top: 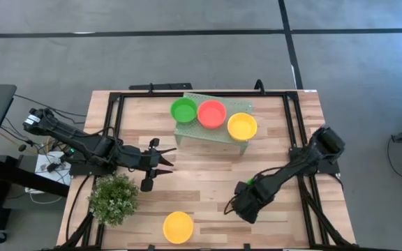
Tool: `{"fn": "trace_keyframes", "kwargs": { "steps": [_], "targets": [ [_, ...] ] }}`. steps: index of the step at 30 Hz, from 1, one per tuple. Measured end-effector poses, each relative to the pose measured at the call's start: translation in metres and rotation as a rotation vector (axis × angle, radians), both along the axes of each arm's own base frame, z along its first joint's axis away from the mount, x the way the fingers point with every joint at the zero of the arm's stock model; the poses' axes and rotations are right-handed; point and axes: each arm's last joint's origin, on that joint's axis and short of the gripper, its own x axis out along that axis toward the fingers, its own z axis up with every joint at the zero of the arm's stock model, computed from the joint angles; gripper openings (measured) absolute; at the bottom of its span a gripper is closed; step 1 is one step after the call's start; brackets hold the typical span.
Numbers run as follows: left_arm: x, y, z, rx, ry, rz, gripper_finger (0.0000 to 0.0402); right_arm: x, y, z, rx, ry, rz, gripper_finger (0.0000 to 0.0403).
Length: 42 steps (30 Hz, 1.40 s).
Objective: Pick & Place Mini bowls
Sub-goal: Stack the green bowl on top of the green bowls on the shelf
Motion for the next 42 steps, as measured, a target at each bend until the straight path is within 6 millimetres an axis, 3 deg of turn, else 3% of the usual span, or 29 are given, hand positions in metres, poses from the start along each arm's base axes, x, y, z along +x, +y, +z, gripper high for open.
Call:
{"fn": "trace_keyframes", "kwargs": {
  "steps": [9,16,19,23,26,30,34,42],
  "targets": [
    [0.000,0.000,0.000,-0.004,0.001,-0.007,0.0108,0.006,-0.007,-0.006,-0.007,0.017,-0.024,0.0123],
    [0.000,0.000,0.001,-0.008,-0.006,-0.008,0.0108,0.008,-0.008,-0.006,-0.001,0.017,-0.005,0.0020],
    [0.000,-0.001,0.001,-0.009,-0.010,-0.012,0.0108,0.010,-0.009,-0.006,0.008,0.003,-0.012,0.0010],
    [0.000,-0.006,0.003,-0.078,-0.026,-0.041,0.0108,0.029,0.002,0.018,0.081,-0.142,0.111,0.0004],
    [0.004,-0.017,0.005,-0.129,-0.053,-0.179,0.0108,0.041,0.008,0.042,0.041,-0.277,0.270,0.0005],
    [0.017,-0.039,0.000,-0.053,-0.149,-0.377,0.0108,0.060,0.001,0.062,-0.039,-0.434,0.361,0.0002],
    [0.036,-0.051,-0.014,0.011,-0.151,-0.414,0.0108,0.078,-0.016,0.064,-0.013,-0.508,0.408,0.0002],
    [0.076,-0.039,-0.038,0.106,-0.067,-0.349,0.0108,0.093,-0.043,0.066,-0.016,-0.549,0.467,0.0001]
  ]
}}
